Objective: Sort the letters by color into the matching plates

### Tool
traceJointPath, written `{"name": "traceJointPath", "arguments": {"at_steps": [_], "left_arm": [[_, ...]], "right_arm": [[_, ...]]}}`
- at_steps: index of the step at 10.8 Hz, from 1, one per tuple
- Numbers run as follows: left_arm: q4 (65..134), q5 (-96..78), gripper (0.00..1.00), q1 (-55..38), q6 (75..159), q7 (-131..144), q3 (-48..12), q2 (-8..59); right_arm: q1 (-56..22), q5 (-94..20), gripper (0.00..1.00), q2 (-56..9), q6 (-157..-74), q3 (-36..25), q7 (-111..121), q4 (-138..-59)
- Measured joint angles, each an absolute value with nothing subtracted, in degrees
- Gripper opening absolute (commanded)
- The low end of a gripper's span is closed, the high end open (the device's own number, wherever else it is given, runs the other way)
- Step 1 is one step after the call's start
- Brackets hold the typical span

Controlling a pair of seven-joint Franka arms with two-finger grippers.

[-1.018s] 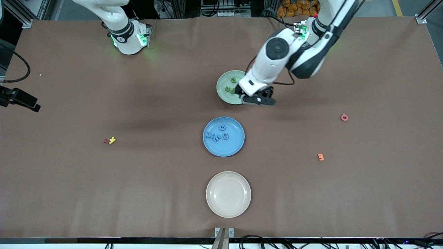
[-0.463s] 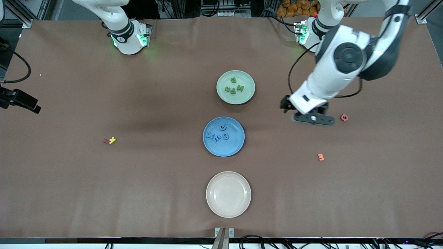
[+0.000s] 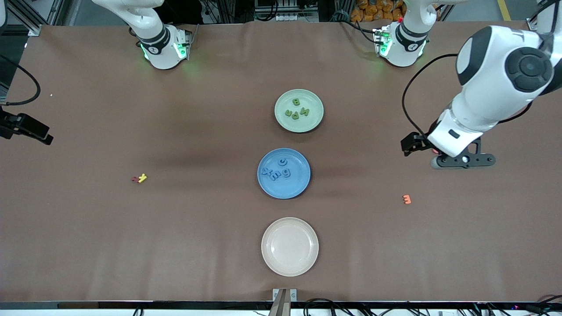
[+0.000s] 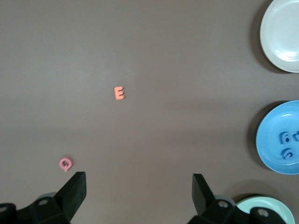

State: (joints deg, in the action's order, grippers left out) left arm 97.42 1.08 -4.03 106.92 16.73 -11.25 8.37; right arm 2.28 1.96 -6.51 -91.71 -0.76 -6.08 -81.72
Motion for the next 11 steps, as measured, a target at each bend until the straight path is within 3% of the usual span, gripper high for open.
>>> {"name": "traceJointPath", "arguments": {"at_steps": [7,11], "left_arm": [[85.49,1.12,1.00,3.41,90.32,11.47,-9.41,8.12],[80.30,1.12,1.00,4.78,84.95,11.76,-9.39,7.67]], "right_arm": [[2.27,1.43,1.00,-6.53,-91.77,-0.75,-6.09,-81.73],[2.26,1.42,1.00,-6.58,-91.76,-0.75,-6.09,-81.77]]}}
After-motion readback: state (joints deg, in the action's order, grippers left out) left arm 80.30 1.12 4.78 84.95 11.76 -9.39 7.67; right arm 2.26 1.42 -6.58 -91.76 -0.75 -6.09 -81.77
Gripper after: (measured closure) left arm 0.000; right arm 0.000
